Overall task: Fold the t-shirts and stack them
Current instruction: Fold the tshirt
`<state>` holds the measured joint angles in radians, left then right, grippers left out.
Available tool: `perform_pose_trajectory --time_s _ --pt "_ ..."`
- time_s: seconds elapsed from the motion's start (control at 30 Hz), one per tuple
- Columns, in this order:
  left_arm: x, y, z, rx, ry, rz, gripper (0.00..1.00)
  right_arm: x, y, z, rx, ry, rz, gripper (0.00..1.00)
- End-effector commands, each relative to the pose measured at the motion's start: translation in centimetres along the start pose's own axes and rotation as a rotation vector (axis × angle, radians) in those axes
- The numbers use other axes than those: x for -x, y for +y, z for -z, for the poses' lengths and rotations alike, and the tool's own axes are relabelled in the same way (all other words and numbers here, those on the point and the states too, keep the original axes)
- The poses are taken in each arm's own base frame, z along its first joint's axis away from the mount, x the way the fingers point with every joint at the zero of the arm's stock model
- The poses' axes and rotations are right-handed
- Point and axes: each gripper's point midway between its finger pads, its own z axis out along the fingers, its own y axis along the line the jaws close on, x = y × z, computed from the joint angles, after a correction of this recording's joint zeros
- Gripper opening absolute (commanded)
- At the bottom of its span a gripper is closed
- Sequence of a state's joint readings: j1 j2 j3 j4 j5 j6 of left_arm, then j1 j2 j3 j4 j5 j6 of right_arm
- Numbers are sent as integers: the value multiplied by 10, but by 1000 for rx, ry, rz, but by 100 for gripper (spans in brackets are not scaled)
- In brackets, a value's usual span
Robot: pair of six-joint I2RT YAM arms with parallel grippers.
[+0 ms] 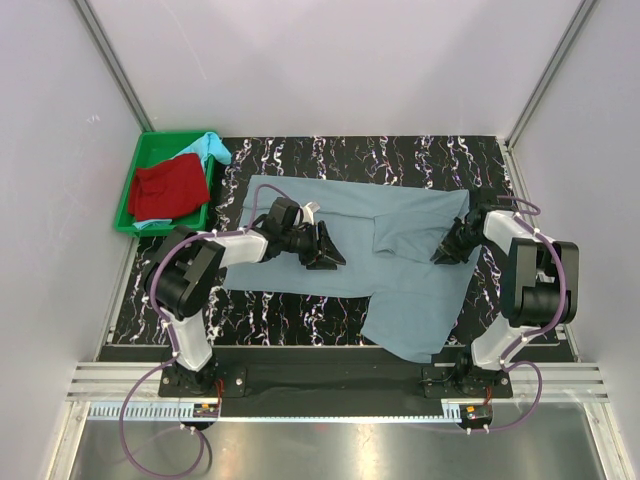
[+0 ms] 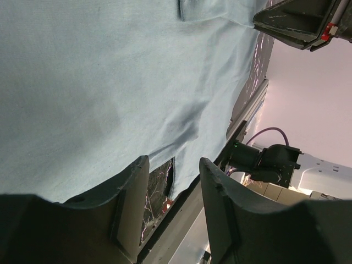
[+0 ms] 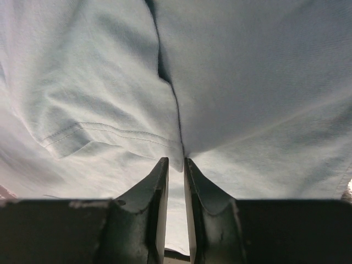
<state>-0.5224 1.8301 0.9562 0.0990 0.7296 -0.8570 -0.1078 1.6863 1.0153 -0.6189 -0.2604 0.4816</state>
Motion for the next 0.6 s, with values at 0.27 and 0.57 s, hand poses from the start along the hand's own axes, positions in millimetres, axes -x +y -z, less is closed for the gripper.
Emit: perform_pose_trajectory --time_s 0.27,0.57 --pt "9 -15 0 -64 -5 -38 46 -1 10 0 43 16 -40 20" --pt "7 -14 2 -55 -6 -49 46 -6 6 7 27 6 -52 0"
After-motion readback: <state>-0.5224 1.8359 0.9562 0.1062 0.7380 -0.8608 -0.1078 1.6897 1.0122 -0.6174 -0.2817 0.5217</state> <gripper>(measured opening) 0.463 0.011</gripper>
